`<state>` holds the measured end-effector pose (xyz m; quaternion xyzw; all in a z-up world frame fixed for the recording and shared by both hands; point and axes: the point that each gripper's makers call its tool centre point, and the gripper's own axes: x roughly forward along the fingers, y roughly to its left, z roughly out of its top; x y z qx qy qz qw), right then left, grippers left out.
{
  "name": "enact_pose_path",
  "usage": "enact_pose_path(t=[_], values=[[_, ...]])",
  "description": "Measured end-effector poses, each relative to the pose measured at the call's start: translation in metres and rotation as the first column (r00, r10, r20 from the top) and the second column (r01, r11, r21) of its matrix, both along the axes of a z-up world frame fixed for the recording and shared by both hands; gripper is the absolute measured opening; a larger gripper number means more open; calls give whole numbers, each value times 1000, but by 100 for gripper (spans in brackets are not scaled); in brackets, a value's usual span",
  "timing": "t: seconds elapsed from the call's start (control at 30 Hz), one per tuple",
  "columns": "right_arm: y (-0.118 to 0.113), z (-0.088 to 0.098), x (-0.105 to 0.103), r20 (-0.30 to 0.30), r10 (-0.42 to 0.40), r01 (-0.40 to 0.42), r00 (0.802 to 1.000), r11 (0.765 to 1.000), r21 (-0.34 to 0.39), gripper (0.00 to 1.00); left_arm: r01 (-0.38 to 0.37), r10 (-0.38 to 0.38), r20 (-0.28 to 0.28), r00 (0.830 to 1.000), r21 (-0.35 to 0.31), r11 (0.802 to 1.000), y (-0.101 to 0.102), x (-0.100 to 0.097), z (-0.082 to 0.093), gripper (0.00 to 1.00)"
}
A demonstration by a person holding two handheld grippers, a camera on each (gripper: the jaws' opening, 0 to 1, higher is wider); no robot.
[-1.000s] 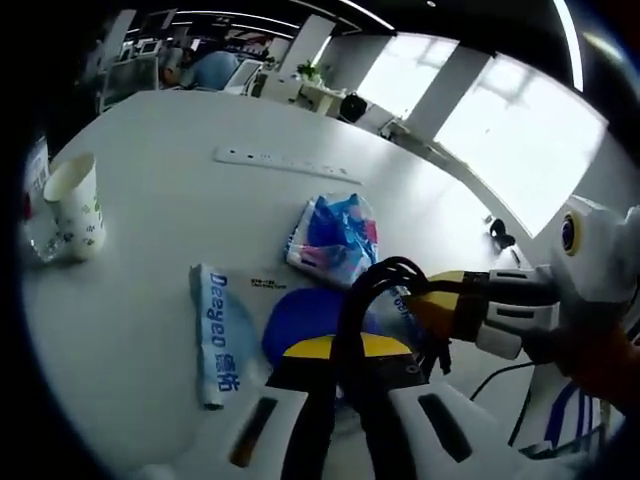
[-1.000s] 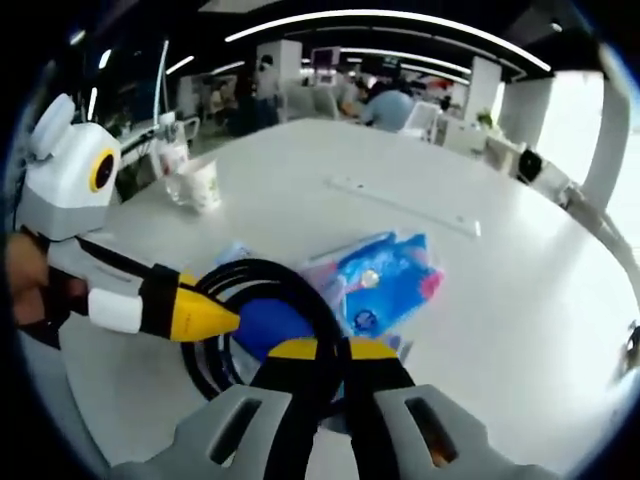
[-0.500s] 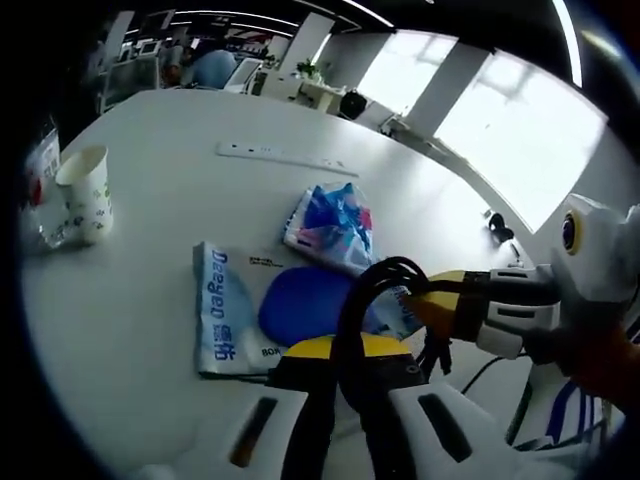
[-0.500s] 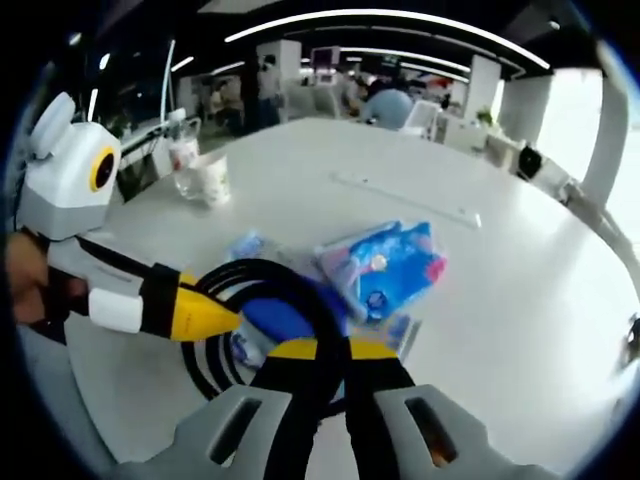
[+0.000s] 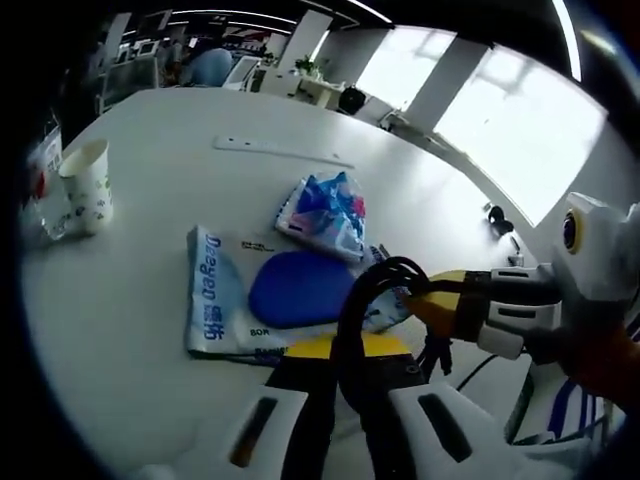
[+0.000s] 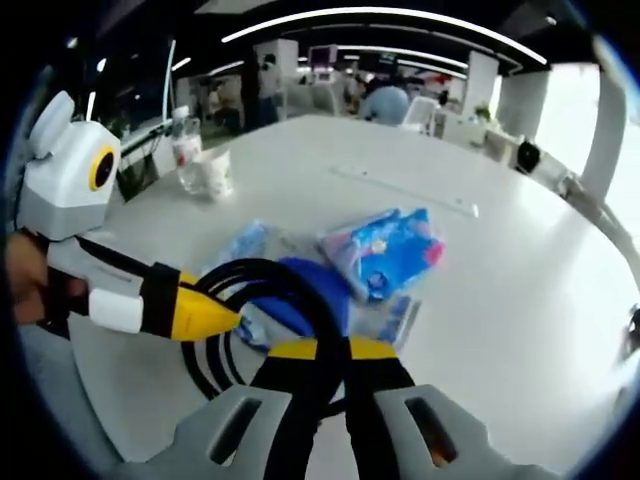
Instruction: Arrange the tabletop items into an orderly group along one side of the table until the central work area is clear of visible clutter.
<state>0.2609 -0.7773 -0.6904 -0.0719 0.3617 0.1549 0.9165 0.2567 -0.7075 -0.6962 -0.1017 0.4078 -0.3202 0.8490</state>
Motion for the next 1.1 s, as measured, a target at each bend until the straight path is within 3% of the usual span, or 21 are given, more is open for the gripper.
enact_pose_path(t=[0.6, 1.1], values=[[-5, -13, -25, -34, -9, 9, 999, 1000, 15, 4, 17, -16, -29, 999, 27, 999, -5, -23, -11, 4], [6, -29, -41, -80, -6, 10, 997, 999, 53, 4, 19, -15, -65, 998, 66, 998, 6, -39, -24, 4]])
